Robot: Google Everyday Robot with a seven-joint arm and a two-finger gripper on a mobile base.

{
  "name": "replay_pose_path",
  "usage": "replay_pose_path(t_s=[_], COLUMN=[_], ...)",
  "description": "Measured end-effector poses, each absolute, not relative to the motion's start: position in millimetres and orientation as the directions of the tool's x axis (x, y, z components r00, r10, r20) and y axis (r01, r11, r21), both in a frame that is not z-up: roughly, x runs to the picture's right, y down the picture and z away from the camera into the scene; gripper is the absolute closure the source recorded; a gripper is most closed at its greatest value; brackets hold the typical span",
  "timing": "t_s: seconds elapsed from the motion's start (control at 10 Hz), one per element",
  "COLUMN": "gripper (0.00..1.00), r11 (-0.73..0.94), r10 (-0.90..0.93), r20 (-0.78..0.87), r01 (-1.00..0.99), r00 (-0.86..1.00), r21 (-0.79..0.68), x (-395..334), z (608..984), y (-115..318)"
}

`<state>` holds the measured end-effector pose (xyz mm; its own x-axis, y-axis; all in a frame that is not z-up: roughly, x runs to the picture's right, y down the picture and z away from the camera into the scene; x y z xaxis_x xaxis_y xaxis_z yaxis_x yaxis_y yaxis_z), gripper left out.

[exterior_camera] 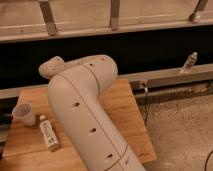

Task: Place the eraser on the white sponge

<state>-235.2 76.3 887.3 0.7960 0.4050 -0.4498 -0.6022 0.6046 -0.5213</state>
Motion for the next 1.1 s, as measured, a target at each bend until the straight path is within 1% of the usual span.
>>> replay_pose_path(t_s=[0.3, 0.5, 0.7, 0.9, 1.0, 1.1], gripper=[0.2, 0.2, 0.2, 0.2, 0.2, 0.2], r11=[0.608, 0.619, 0.636, 0.644, 0.618, 0.595], r10=[0.407, 0.42, 0.457, 0.514, 0.584, 0.63], r20=[-0.442, -0.434, -0.423, -0.427, -0.43, -0.429], r01=[-0.598, -0.601, -0.62, -0.663, -0.721, -0.757], r00=[0.799, 0.797, 0.783, 0.744, 0.688, 0.648], r21=[-0.523, -0.505, -0.46, -0.381, -0.314, -0.27], x=[-236.6, -236.0, -230.2, -215.0, -198.2, -184.5], z=[883.7, 875.0, 851.6, 821.7, 800.2, 787.5], y=[75.3, 67.6, 45.4, 18.9, 4.7, -2.9])
